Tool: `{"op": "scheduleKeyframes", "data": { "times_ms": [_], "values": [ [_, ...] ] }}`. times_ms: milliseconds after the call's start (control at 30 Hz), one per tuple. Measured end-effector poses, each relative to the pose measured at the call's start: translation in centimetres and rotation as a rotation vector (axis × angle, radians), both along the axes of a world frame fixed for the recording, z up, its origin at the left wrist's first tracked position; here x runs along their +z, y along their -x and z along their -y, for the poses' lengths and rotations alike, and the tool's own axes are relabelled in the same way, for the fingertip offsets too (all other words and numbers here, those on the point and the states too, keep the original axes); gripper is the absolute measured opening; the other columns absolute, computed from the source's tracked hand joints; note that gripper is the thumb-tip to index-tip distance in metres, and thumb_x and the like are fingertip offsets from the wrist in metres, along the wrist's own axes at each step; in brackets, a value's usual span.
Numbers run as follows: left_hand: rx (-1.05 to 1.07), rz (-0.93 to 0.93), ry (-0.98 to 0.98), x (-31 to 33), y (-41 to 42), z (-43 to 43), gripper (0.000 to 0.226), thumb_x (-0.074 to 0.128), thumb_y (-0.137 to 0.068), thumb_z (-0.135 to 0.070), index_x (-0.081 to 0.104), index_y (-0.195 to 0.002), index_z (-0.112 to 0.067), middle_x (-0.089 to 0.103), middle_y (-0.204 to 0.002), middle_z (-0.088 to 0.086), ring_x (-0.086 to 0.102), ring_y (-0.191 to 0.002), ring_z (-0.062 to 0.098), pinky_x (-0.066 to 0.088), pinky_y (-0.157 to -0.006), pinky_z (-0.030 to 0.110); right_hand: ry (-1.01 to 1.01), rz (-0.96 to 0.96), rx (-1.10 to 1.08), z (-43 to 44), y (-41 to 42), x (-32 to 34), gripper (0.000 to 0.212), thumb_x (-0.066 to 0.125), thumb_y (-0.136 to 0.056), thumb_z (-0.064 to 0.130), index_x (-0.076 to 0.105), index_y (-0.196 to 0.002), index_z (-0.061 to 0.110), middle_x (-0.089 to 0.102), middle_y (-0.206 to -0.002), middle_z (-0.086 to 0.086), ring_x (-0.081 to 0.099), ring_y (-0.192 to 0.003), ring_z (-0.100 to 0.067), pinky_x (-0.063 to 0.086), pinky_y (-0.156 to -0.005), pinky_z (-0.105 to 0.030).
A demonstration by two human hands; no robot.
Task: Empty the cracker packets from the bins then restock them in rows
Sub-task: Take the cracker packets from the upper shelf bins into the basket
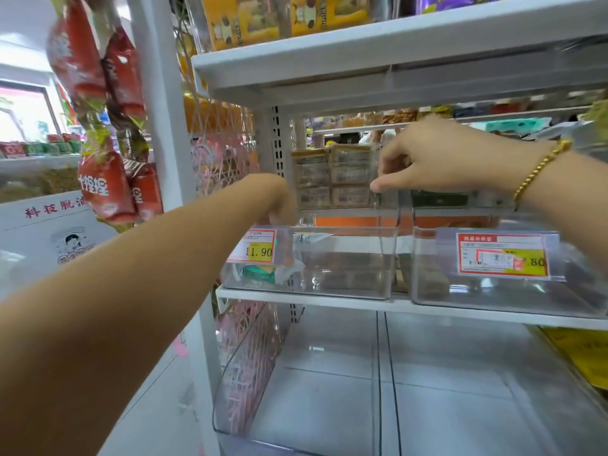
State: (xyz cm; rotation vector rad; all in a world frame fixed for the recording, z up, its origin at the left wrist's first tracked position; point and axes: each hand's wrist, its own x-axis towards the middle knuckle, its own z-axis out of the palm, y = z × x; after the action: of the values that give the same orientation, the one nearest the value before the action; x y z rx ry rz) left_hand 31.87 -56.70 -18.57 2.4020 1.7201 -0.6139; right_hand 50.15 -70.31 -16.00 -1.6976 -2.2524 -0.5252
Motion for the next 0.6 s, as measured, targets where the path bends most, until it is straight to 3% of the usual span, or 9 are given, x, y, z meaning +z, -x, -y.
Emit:
{"op": "scheduleKeyframes", "data": {
  "times_ms": [100, 200, 267, 300, 367, 433, 500, 600],
  "values": [
    [0.027, 0.108, 0.121, -0.4, -1.1, -0.2, 0.065, 0.073, -0.081, -0.016, 0.044, -0.134, 0.009, 0.040, -0.145, 0.019, 0.047, -0.128, 0.032, 0.041, -0.107, 0.039, 0.016, -0.001, 0.011, -0.1, -0.1, 0.0, 0.024, 0.058, -0.088, 0.045, 0.067, -0.087, 0.022, 0.062, -0.082, 0.005, 0.053, -0.075, -0.004, 0.034, -0.057, -0.017],
    [-0.018, 0.336, 0.090, 0.1, -1.8, -0.3, 0.047, 0.062, -0.089, -0.005, 0.046, -0.132, 0.005, 0.046, -0.142, 0.011, 0.059, -0.112, 0.023, 0.052, -0.095, 0.033, 0.040, -0.010, 0.008, 0.0, -0.2, 0.2, 0.024, 0.058, -0.089, 0.045, 0.067, -0.088, 0.022, 0.063, -0.083, 0.006, 0.055, -0.076, -0.004, 0.035, -0.057, -0.018],
    [-0.080, 0.425, 0.010, 1.4, -1.4, -0.4, 0.022, 0.061, -0.090, -0.005, 0.059, -0.111, 0.000, 0.062, -0.118, 0.004, 0.066, -0.090, 0.017, 0.057, -0.083, 0.028, 0.064, -0.005, 0.001, -0.1, -0.1, 0.6, 0.024, 0.058, -0.089, 0.044, 0.067, -0.088, 0.022, 0.064, -0.082, 0.006, 0.056, -0.076, -0.005, 0.036, -0.057, -0.018],
    [-0.088, 0.404, -0.064, 2.3, -0.8, -0.4, 0.013, 0.063, -0.089, -0.007, 0.060, -0.101, -0.004, 0.064, -0.100, 0.001, 0.065, -0.080, 0.013, 0.058, -0.076, 0.025, 0.080, 0.002, -0.010, -0.2, 0.1, 0.8, 0.024, 0.058, -0.089, 0.045, 0.067, -0.088, 0.022, 0.064, -0.082, 0.006, 0.057, -0.076, -0.006, 0.036, -0.056, -0.018],
    [-0.060, 0.255, -0.207, 3.6, 0.6, -0.7, 0.019, 0.069, -0.085, -0.015, 0.061, -0.097, -0.002, 0.064, -0.082, 0.003, 0.066, -0.073, 0.015, 0.058, -0.075, 0.028, 0.113, 0.029, -0.038, -0.7, 0.5, 1.3, 0.024, 0.058, -0.089, 0.044, 0.067, -0.088, 0.022, 0.064, -0.082, 0.005, 0.057, -0.076, -0.007, 0.036, -0.057, -0.018],
    [0.028, 0.064, -0.228, 4.1, 1.8, -0.8, 0.032, 0.075, -0.078, -0.023, 0.063, -0.097, 0.000, 0.069, -0.084, 0.011, 0.070, -0.078, 0.024, 0.058, -0.083, 0.040, 0.150, 0.064, -0.063, -1.5, 1.4, 1.8, 0.023, 0.059, -0.090, 0.042, 0.066, -0.089, 0.021, 0.064, -0.083, 0.004, 0.058, -0.076, -0.008, 0.038, -0.058, -0.017],
    [0.064, -0.062, -0.195, 3.7, 2.3, -0.8, 0.039, 0.076, -0.078, -0.028, 0.063, -0.101, 0.001, 0.071, -0.092, 0.015, 0.071, -0.085, 0.028, 0.056, -0.085, 0.042, 0.200, 0.067, -0.069, -2.7, 2.5, 2.1, 0.019, 0.061, -0.089, 0.039, 0.066, -0.089, 0.021, 0.065, -0.085, 0.004, 0.058, -0.077, -0.007, 0.041, -0.061, -0.016],
    [0.094, -0.063, -0.137, 2.7, 2.6, -1.0, 0.039, 0.068, -0.087, -0.026, 0.062, -0.112, 0.004, 0.070, -0.103, 0.017, 0.068, -0.096, 0.029, 0.053, -0.093, 0.042, 0.328, 0.081, -0.081, -5.3, 4.5, 2.2, 0.013, 0.063, -0.089, 0.032, 0.068, -0.092, 0.020, 0.068, -0.091, 0.003, 0.061, -0.084, -0.009, 0.048, -0.071, -0.020]
  ]
}}
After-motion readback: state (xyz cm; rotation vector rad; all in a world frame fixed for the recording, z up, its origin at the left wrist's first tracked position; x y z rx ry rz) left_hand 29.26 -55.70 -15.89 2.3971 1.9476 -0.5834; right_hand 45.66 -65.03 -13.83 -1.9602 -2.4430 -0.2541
